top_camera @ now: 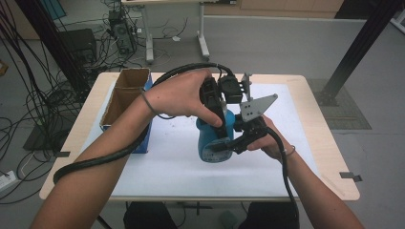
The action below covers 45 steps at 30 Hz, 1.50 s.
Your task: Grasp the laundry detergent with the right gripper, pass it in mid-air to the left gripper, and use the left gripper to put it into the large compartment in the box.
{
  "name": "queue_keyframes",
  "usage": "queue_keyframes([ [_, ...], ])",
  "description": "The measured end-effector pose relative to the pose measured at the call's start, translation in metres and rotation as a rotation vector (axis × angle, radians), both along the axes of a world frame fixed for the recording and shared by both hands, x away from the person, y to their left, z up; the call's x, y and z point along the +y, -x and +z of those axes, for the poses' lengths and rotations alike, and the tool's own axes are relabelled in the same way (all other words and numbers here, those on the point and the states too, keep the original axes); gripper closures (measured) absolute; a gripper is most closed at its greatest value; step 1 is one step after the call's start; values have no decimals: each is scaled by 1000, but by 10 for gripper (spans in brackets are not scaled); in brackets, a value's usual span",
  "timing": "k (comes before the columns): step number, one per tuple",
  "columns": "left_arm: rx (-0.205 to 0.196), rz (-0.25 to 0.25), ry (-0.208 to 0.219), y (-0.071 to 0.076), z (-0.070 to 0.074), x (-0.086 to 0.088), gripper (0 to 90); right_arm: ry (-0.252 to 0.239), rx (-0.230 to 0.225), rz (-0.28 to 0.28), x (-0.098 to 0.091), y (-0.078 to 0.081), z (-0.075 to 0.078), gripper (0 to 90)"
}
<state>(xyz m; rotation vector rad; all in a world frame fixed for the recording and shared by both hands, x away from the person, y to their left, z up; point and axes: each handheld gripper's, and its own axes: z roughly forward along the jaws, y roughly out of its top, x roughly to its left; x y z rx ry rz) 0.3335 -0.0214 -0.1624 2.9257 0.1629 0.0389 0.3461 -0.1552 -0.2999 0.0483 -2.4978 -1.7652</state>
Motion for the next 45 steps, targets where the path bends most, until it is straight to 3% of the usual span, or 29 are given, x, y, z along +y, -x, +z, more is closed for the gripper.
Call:
queue_keyframes([
  [9,-7,-2,24,0,1,1,375,-3,-5,-6,-2,0,1,446],
  [45,3,3,16,-2,-1,0,376,2,0,1,-2,-2,0,447],
])
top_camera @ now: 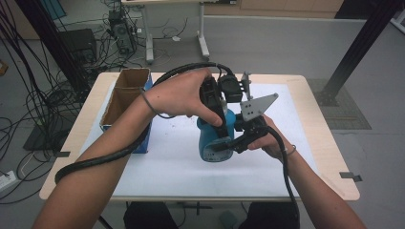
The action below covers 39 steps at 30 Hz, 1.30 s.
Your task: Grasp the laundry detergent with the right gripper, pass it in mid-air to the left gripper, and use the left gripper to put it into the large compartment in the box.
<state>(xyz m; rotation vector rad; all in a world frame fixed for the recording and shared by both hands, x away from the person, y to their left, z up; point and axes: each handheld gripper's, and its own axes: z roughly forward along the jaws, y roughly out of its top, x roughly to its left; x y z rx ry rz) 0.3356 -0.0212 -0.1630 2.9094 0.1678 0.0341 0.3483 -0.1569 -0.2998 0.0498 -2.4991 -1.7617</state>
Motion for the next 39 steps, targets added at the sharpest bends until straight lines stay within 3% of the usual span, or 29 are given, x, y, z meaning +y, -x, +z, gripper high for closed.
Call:
queue_keyframes([
  [39,-15,-7,-16,2,2,-1,378,-12,-8,-4,1,0,0,433],
])
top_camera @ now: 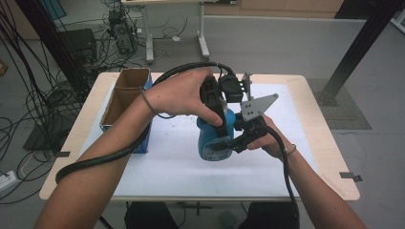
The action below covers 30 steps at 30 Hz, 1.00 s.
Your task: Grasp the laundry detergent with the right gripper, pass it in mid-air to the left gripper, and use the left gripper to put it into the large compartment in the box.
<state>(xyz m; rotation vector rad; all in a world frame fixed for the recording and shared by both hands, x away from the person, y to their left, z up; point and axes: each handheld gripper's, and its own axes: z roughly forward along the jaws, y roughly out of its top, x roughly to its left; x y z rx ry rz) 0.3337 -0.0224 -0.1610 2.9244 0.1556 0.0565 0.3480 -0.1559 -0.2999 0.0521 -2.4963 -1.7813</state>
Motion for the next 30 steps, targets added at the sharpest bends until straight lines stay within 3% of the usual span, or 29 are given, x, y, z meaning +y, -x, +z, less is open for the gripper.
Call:
queue_keyframes([
  [7,10,2,12,1,1,1,378,3,50,-30,1,1,-1,295],
  [14,19,11,-3,-1,-5,3,377,48,94,-29,1,3,0,124],
  [20,25,18,-1,-2,-6,4,377,131,67,-59,3,4,2,22],
  [25,20,23,-1,-3,-5,5,377,173,49,-54,2,4,4,19],
  [27,18,27,-2,-3,-5,6,377,236,47,-57,2,4,8,19],
  [30,18,34,-1,-4,-5,8,377,278,51,-62,-1,2,11,19],
])
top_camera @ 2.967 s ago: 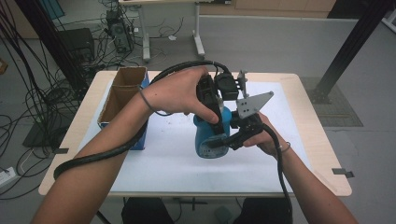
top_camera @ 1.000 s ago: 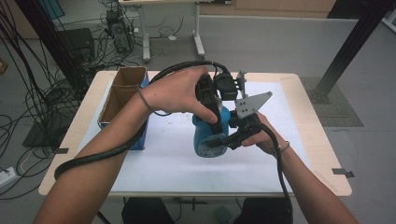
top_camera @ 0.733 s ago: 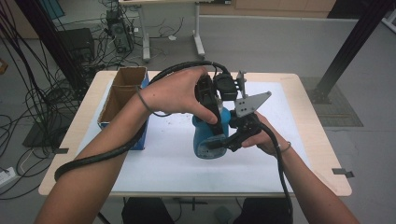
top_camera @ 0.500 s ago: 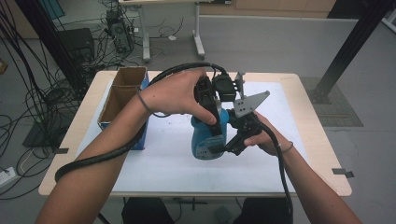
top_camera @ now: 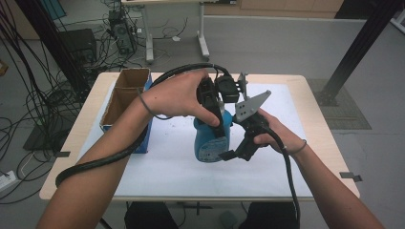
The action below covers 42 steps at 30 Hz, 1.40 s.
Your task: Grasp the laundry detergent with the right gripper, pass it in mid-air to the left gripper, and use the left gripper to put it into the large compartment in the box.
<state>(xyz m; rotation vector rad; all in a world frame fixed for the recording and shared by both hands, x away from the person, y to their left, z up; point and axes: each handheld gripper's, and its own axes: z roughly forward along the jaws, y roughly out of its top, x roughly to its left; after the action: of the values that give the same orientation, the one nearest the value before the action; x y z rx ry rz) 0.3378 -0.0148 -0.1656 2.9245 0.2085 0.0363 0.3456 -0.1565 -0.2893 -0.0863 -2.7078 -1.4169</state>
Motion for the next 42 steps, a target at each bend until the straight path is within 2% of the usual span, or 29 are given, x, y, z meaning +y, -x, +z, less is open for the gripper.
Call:
queue_keyframes([
  [5,-8,20,-13,-1,-1,3,376,36,16,-16,-5,-2,3,17],
  [6,-6,21,-15,-1,-1,4,377,62,22,-26,-7,-4,3,18],
  [7,-6,21,-15,-1,-1,4,377,62,22,-26,-7,-4,3,18],
  [10,2,28,-13,-1,-1,7,376,107,20,-50,-14,-7,2,19],
  [13,-8,53,-7,-1,-1,11,376,147,37,-74,-20,-11,1,19],
  [14,-9,81,-8,-1,-2,14,376,160,38,-81,-21,-12,0,20],
  [15,-9,81,-8,-1,-2,14,376,160,38,-81,-21,-12,0,20],
  [16,-13,102,-11,-1,-1,17,377,207,37,-104,-24,-14,0,23],
  [17,-13,102,-11,-1,-1,17,376,207,37,-104,-24,-14,0,23],
  [18,-15,129,-11,-2,0,20,377,258,32,-124,-27,-16,1,26],
  [19,-15,129,-11,-2,0,20,376,258,32,-124,-27,-16,1,26],
  [20,-16,147,-18,-2,1,23,377,303,29,-145,-30,-18,2,29],
  [25,-11,230,-32,-4,3,32,377,419,40,-189,-37,-23,6,37],
  [27,-11,262,-34,-6,5,37,377,457,27,-209,-40,-25,9,34],
  [28,-11,262,-34,-6,5,37,377,457,27,-209,-40,-25,9,34],
  [31,-16,307,-32,-7,8,44,377,531,44,-238,-47,-30,15,38],
  [35,-25,340,-43,-7,10,49,377,568,73,-243,-51,-33,20,41],
  [36,-22,372,-47,-9,12,52,377,588,83,-259,-53,-34,26,40],
  [37,-22,372,-47,-9,12,52,377,588,83,-259,-53,-34,26,40],
  [38,-27,398,-50,-10,15,55,377,606,85,-264,-55,-35,32,41],
  [42,-37,455,-58,-13,21,62,377,620,84,-260,-57,-36,44,41],
])
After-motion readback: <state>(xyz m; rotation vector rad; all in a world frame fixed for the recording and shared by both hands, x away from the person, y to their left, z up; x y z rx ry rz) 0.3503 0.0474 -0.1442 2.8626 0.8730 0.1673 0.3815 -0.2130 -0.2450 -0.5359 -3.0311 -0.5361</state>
